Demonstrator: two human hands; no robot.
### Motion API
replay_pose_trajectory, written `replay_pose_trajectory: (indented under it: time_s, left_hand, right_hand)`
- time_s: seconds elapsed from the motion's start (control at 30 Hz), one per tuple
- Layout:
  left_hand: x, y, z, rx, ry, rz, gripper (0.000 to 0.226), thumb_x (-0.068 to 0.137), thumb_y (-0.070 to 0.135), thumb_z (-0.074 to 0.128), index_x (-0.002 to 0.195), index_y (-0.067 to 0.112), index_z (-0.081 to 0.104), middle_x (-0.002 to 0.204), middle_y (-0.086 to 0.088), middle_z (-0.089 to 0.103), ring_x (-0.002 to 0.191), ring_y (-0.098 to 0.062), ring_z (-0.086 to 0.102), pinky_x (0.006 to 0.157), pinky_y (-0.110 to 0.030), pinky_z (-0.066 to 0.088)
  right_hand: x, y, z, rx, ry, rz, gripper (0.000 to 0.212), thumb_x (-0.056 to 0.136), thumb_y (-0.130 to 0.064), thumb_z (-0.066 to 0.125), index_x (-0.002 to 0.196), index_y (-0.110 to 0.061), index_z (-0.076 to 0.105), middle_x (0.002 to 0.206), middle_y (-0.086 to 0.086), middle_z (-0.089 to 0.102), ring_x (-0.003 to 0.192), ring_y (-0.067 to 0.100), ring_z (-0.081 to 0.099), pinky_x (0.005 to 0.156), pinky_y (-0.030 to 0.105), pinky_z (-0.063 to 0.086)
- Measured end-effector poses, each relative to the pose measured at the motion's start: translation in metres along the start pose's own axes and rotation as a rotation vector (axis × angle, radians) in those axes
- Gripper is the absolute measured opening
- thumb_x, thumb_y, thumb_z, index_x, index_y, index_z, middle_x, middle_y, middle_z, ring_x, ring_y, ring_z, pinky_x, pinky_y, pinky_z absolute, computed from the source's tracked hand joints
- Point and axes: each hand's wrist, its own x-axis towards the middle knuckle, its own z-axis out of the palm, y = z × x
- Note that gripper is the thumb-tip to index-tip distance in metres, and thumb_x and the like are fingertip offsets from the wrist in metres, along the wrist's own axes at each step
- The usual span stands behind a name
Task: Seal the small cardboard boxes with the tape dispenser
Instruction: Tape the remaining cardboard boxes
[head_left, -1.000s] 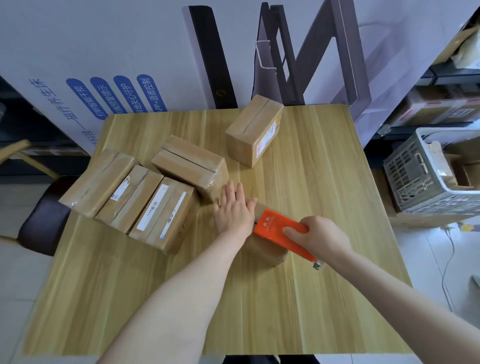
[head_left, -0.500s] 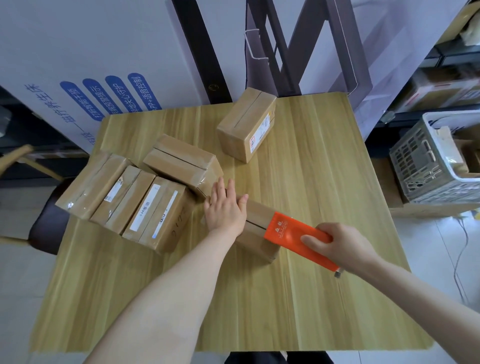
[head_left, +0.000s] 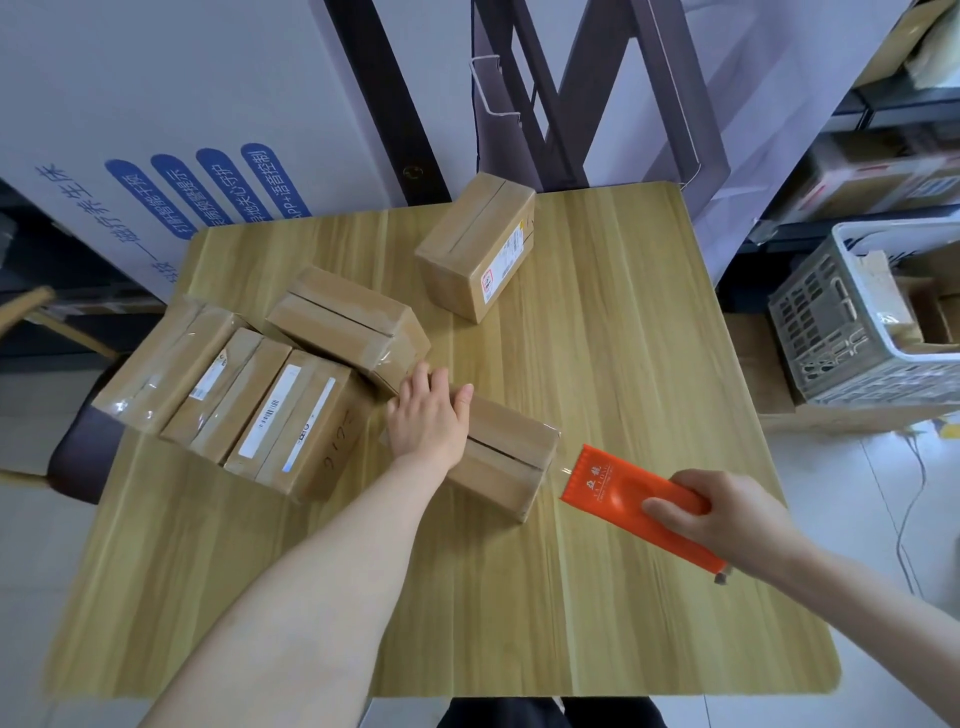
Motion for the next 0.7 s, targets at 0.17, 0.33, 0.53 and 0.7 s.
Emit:
replay_pose_trajectory:
  time_s: [0.17, 0.33, 0.53, 0.7]
  left_hand:
    - [0.0, 0.002, 0.001, 0.009, 0.012, -0.006, 0.052, 0.096, 0.055, 0.016, 0.121, 0.022, 0.048, 0.141, -0.003, 0.04, 0.121, -0.025, 0.042, 0.091, -0.041, 0.038]
    - [-0.001, 0.004, 0.0, 0.021, 0.023, -0.015, 0.052, 0.096, 0.053, 0.015, 0.12, 0.022, 0.049, 0.139, -0.003, 0.04, 0.118, -0.025, 0.043, 0.09, -0.04, 0.038]
    - [-0.003, 0.007, -0.001, 0.014, 0.017, -0.023, 0.051, 0.098, 0.051, 0.016, 0.124, 0.02, 0.047, 0.146, -0.005, 0.035, 0.129, -0.026, 0.036, 0.098, -0.042, 0.035]
    - [-0.003, 0.008, -0.001, 0.023, -0.02, 0.032, 0.061, 0.098, 0.049, 0.008, 0.145, 0.021, 0.034, 0.16, -0.003, 0.017, 0.148, -0.024, -0.003, 0.118, -0.049, 0.001]
  right_hand:
    - [0.018, -0.02, 0.01, -0.234, -0.048, 0.047, 0.038, 0.086, -0.064, 0.05, 0.076, -0.028, 0.06, 0.061, -0.003, 0.065, 0.034, 0.008, 0.059, 0.043, 0.02, 0.042]
    - [0.042, -0.054, 0.01, -0.407, -0.014, 0.078, 0.044, 0.083, -0.063, 0.049, 0.072, -0.021, 0.06, 0.064, -0.007, 0.062, 0.054, 0.01, 0.06, 0.045, 0.021, 0.035]
    - [0.055, -0.075, 0.008, -0.304, -0.01, 0.217, 0.041, 0.08, -0.055, 0.058, 0.065, -0.017, 0.053, 0.059, -0.004, 0.057, 0.052, 0.014, 0.054, 0.047, 0.022, 0.036]
    - [0.057, -0.078, 0.005, -0.157, -0.055, 0.314, 0.039, 0.078, -0.053, 0.062, 0.074, -0.014, 0.057, 0.058, -0.001, 0.062, 0.044, 0.016, 0.061, 0.047, 0.021, 0.045]
